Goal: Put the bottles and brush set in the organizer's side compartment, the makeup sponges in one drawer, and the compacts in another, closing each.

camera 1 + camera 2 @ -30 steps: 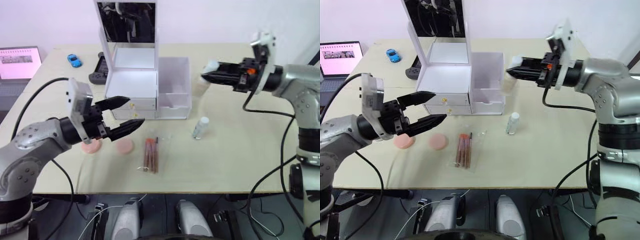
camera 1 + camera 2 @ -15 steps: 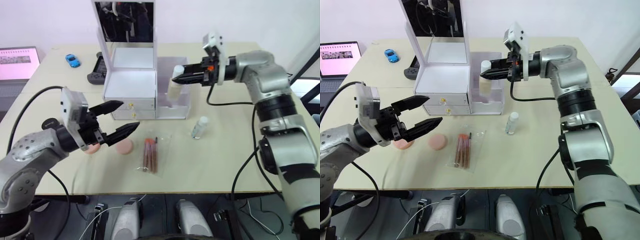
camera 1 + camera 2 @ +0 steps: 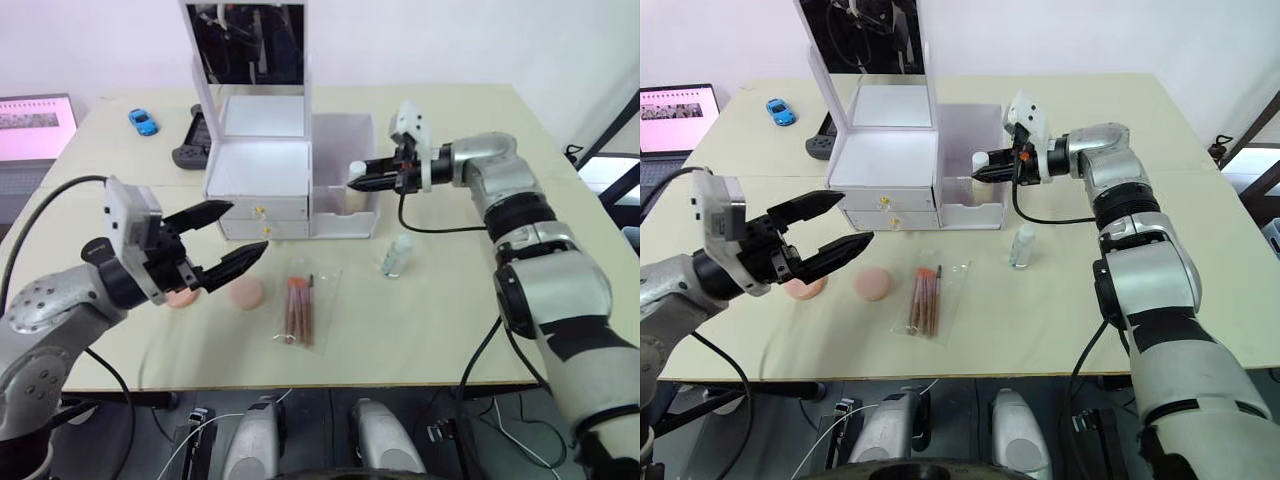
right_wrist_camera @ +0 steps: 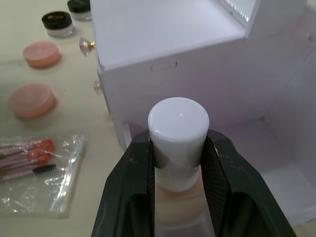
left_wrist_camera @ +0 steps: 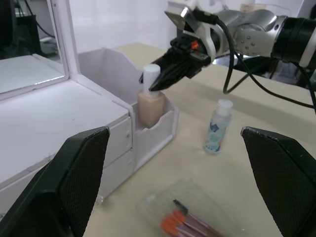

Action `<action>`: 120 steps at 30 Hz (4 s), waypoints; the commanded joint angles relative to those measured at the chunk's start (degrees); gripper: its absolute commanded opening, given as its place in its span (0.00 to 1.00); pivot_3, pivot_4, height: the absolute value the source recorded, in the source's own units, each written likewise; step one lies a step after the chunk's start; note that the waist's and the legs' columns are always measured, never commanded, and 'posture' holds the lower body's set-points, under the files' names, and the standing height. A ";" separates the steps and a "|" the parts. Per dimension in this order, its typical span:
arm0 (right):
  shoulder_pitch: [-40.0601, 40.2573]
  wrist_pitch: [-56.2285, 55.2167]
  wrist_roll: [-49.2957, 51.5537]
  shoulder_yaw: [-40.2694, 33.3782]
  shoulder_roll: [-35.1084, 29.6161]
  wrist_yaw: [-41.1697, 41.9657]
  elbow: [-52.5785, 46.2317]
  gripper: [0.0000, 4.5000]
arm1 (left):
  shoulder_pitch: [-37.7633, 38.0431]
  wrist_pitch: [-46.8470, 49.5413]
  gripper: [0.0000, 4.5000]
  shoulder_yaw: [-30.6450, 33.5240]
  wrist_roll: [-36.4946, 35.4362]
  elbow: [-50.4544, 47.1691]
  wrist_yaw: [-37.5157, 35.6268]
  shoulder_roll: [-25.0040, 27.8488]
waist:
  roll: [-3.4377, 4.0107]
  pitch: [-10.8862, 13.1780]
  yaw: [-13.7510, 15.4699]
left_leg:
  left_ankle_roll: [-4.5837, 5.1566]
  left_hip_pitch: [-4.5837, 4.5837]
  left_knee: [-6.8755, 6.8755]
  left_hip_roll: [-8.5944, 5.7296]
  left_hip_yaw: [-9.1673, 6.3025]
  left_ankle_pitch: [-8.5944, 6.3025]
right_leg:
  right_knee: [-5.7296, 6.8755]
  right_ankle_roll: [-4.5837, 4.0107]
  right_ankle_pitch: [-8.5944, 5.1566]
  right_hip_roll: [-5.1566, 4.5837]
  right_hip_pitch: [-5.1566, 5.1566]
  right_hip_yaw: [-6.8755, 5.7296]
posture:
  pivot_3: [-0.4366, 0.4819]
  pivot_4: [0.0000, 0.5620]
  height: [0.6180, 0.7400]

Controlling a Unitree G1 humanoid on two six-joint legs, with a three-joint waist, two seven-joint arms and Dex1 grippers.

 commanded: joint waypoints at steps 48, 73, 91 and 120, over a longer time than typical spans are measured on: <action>50.50 7.13 14.08 -34.43 -23.01 -7.09 -40.46 0.99 | 16.40 -24.35 1.00 27.36 16.47 53.04 -28.39 8.71 | 0.04 0.00 -0.34 | 0.01 0.36 -0.30 0.21 0.50 -0.01 | -0.15 -0.56 -0.30 -0.10 0.02 0.29 | 0.48 0.27 0.97; 44.57 24.50 24.11 -23.12 -24.52 -3.31 -61.16 0.99 | 14.81 -18.98 1.00 21.13 11.91 33.07 -30.61 8.61 | -0.03 -0.08 -0.11 | -0.26 0.33 -0.87 0.66 1.14 -0.11 | -0.36 -0.59 -0.27 -0.98 -0.06 0.13 | 0.48 0.27 0.97; 46.13 26.89 19.77 -11.73 -20.47 -9.14 -69.80 0.94 | 0.68 -1.30 1.00 4.78 1.75 8.23 -20.86 10.02 | -0.06 -0.08 0.10 | -0.03 0.16 -0.58 0.80 1.18 0.04 | -0.28 -0.36 -0.15 -0.45 -0.03 -0.22 | 0.48 0.27 0.97; 45.48 24.94 22.24 -14.21 -18.21 -8.24 -66.35 0.14 | -0.95 0.25 1.00 5.45 1.29 9.35 -19.37 9.81 | -0.07 -0.07 0.22 | -0.03 0.16 -0.42 0.91 1.21 0.04 | -0.16 -0.33 -0.14 0.04 0.03 -0.23 | 0.48 0.27 0.97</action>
